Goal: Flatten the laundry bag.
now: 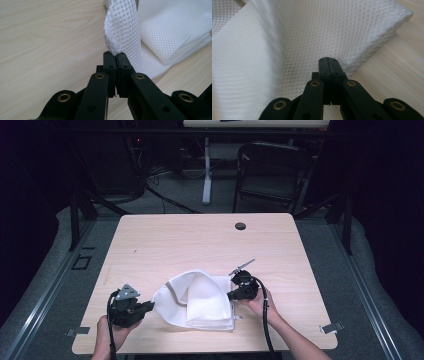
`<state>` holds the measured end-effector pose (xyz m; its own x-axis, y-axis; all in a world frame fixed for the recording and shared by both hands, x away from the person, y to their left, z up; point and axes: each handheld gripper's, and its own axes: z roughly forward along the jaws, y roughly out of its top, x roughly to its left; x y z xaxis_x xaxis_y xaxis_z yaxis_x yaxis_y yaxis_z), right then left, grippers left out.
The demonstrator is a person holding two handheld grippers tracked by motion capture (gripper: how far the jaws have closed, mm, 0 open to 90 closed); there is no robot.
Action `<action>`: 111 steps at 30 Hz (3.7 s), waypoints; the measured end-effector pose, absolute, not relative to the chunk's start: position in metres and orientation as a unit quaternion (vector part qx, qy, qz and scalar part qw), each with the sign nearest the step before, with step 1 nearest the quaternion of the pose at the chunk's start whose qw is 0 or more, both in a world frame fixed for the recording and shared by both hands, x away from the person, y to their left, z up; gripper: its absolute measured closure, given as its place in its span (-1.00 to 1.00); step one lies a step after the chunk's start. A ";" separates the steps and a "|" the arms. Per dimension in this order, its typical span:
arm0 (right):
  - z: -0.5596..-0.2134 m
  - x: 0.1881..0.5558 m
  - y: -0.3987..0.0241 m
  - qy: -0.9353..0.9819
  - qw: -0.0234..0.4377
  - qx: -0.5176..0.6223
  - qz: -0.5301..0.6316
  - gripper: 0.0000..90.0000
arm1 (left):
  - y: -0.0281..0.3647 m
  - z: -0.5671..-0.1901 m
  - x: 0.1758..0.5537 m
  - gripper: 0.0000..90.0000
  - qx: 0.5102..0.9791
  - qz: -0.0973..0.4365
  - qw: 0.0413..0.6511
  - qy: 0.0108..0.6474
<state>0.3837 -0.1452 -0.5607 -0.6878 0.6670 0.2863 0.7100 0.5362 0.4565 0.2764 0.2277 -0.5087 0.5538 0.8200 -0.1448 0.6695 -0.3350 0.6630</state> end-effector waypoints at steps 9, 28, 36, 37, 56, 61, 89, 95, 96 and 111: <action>-0.560 0.382 -0.143 -0.883 0.020 -0.383 -0.271 1.00 | 0.237 -0.518 0.282 0.97 0.814 0.093 0.315 0.480; -0.556 0.378 -0.147 -0.893 -0.015 -0.379 -0.244 1.00 | 0.230 -0.533 0.284 0.96 0.836 0.044 0.276 0.472; -0.554 0.376 -0.157 -0.902 -0.050 -0.366 -0.222 1.00 | 0.223 -0.530 0.283 0.38 0.851 0.005 0.270 0.450; -0.554 0.375 -0.157 -0.908 -0.059 -0.354 -0.218 1.00 | 0.222 -0.527 0.283 0.27 0.854 0.011 0.267 0.447; -0.518 0.348 -0.164 -0.915 -0.056 -0.315 -0.246 0.14 | 0.228 -0.514 0.287 -0.52 0.844 0.054 0.288 0.449; -0.514 0.334 -0.160 -0.918 -0.053 -0.303 -0.251 0.08 | 0.223 -0.517 0.291 -0.47 0.849 0.045 0.285 0.442; -0.552 0.314 -0.143 -0.948 -0.037 -0.253 -0.190 0.43 | 0.193 -0.553 0.313 0.14 0.886 -0.008 0.221 0.409; -0.552 0.315 -0.147 -0.948 -0.024 -0.249 -0.196 0.86 | 0.186 -0.552 0.308 0.14 0.892 0.004 0.211 0.400; -0.551 0.315 -0.147 -0.949 -0.027 -0.248 -0.192 0.90 | 0.186 -0.552 0.307 0.14 0.891 0.003 0.212 0.401; -0.530 0.314 -0.158 -0.932 -0.023 -0.271 -0.240 1.00 | 0.188 -0.541 0.306 -0.16 0.893 0.022 0.242 0.379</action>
